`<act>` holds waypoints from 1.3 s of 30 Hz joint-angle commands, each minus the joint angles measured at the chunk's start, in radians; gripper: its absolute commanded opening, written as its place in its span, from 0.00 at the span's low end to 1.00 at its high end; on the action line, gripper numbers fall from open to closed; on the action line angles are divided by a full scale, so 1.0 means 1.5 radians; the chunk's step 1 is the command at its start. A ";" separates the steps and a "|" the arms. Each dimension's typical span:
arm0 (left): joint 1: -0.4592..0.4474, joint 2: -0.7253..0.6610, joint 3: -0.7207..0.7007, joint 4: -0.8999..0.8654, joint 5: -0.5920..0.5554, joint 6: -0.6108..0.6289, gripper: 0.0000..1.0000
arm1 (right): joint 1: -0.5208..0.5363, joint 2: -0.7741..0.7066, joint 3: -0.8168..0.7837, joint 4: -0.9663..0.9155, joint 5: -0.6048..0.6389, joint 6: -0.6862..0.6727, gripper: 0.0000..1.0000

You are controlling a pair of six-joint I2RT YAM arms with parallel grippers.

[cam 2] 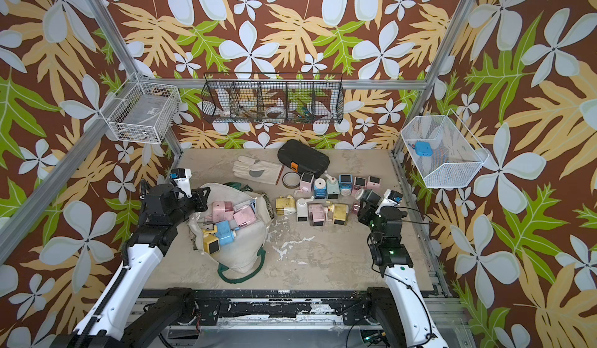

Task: Take out the pencil sharpeners from the tote bags
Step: Place the pencil sharpener at the center of the board.

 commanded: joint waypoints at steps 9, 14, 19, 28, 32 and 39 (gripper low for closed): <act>0.001 -0.005 0.002 0.030 0.009 -0.008 0.00 | -0.139 0.057 -0.043 0.111 -0.037 0.072 0.36; 0.001 -0.005 0.002 0.030 0.008 -0.008 0.00 | -0.140 0.104 -0.075 0.167 -0.067 0.101 0.36; 0.002 -0.005 0.001 0.031 0.008 -0.008 0.00 | -0.139 0.135 -0.100 0.204 -0.089 0.121 0.36; 0.001 -0.006 0.001 0.031 0.010 -0.009 0.00 | -0.139 0.183 -0.150 0.259 -0.118 0.145 0.40; 0.001 -0.006 0.000 0.031 0.010 -0.009 0.00 | -0.139 0.187 -0.157 0.255 -0.121 0.145 0.51; 0.001 -0.007 0.000 0.031 0.009 -0.008 0.00 | -0.139 0.155 -0.140 0.209 -0.128 0.134 0.72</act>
